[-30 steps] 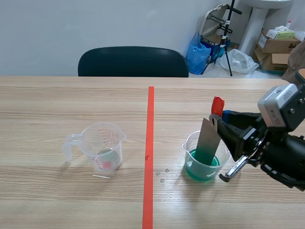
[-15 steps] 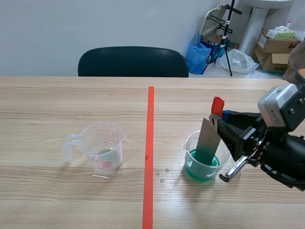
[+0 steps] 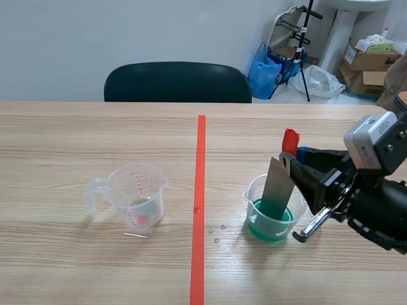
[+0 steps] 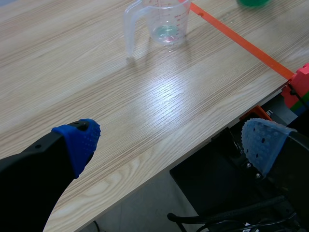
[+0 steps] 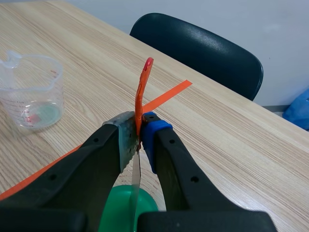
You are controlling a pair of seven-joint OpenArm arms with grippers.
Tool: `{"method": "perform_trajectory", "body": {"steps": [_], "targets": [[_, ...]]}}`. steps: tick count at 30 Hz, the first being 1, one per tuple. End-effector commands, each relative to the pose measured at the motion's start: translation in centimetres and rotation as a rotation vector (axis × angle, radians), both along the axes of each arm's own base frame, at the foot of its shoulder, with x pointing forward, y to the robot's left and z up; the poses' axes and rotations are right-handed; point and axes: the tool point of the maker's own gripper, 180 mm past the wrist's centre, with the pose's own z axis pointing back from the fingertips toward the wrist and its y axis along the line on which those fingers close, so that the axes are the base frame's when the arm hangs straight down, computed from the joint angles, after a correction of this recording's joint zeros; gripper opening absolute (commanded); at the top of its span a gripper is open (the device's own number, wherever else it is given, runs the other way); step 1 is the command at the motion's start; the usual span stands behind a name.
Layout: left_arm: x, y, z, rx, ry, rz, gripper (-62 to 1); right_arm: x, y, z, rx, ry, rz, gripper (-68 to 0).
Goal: Do the redox reaction experiment
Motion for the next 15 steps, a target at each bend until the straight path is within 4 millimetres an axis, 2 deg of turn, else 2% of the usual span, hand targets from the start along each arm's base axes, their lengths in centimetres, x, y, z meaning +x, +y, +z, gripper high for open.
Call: {"method": "perform_trajectory", "body": {"steps": [1,15], "targets": [[0.28,-0.26,0.51,-0.016,-0.022,0.000,1.4,0.45,-0.10,0.61,0.003,-0.018,-0.002,-65.6],[0.28,-0.26,0.51,-0.016,-0.022,0.000,1.4,0.32,-0.17,0.49,0.001,-0.015,-0.003,-65.6]]}}
